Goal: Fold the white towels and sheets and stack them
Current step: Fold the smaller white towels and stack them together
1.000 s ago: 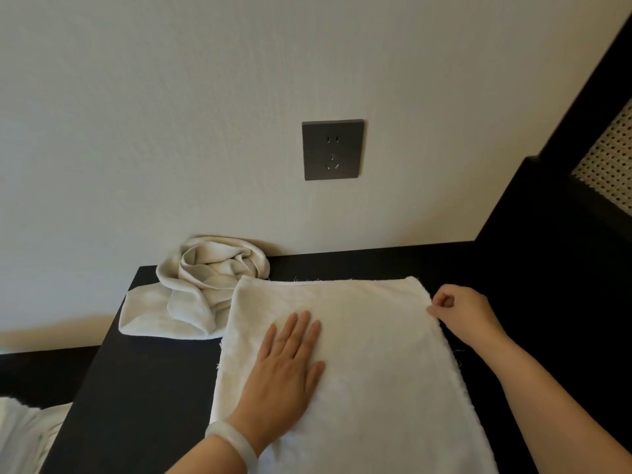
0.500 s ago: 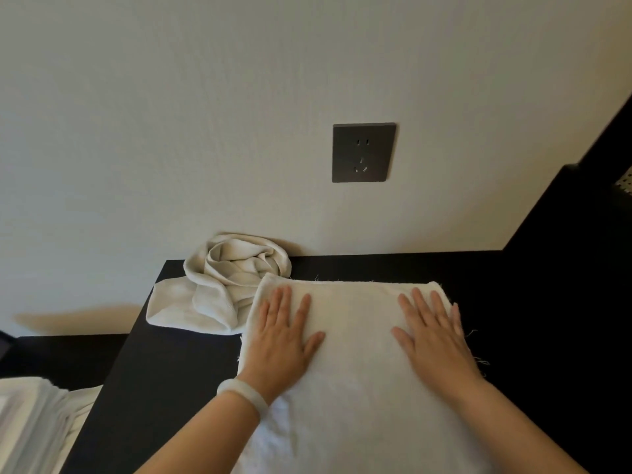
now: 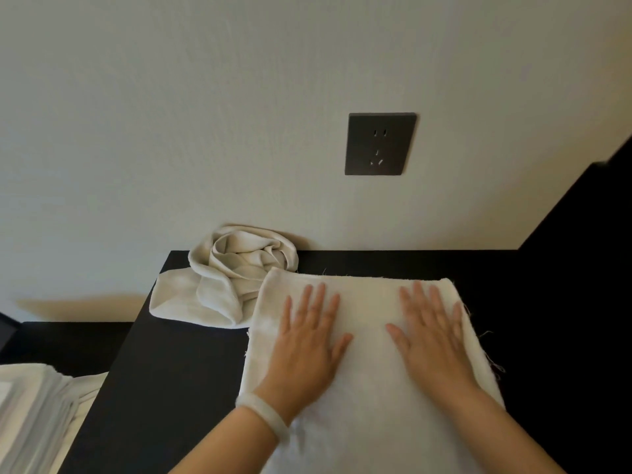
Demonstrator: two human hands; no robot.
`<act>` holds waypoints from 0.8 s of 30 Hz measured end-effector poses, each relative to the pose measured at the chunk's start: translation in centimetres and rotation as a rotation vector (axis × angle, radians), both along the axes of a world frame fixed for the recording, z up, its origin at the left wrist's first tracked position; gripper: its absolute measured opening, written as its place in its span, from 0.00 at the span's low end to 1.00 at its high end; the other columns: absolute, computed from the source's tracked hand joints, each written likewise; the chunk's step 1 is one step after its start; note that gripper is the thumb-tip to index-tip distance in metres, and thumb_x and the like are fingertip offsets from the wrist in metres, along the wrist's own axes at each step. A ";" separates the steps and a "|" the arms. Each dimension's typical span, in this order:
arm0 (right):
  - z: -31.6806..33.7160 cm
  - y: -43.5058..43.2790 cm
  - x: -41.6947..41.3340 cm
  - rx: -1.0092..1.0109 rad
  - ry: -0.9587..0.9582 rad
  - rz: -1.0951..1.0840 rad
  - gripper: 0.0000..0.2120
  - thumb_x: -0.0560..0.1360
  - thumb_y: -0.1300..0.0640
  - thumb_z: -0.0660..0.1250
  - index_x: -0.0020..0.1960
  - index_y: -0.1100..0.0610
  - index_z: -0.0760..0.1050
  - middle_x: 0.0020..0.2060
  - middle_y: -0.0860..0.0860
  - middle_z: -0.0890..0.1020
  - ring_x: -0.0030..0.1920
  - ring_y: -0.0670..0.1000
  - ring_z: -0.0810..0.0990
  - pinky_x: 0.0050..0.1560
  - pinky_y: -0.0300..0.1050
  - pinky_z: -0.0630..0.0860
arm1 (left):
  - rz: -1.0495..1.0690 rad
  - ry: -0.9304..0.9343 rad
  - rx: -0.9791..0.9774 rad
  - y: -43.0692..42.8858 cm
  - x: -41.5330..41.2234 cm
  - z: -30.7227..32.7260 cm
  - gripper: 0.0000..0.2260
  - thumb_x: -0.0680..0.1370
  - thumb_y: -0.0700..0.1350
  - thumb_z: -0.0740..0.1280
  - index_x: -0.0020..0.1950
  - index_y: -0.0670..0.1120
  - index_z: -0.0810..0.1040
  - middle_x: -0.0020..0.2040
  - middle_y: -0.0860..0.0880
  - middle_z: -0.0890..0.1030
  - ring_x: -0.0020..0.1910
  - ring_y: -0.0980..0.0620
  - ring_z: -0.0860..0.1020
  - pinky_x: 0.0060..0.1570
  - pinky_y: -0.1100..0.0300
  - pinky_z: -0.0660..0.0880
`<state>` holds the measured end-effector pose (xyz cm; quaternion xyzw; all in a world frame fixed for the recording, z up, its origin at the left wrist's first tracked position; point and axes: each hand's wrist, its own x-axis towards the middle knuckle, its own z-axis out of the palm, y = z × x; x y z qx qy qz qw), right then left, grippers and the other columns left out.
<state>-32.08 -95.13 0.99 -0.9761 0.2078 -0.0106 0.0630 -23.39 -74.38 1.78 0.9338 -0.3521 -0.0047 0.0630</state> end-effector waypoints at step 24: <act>0.7 2.8 -15.4 0.176 0.019 -0.144 0.33 0.80 0.38 0.40 0.79 0.51 0.34 0.78 0.47 0.38 0.78 0.46 0.35 0.77 0.47 0.35 | 0.184 0.129 0.050 11.5 -9.3 0.3 0.27 0.80 0.63 0.36 0.76 0.59 0.28 0.78 0.54 0.31 0.75 0.55 0.29 0.74 0.53 0.31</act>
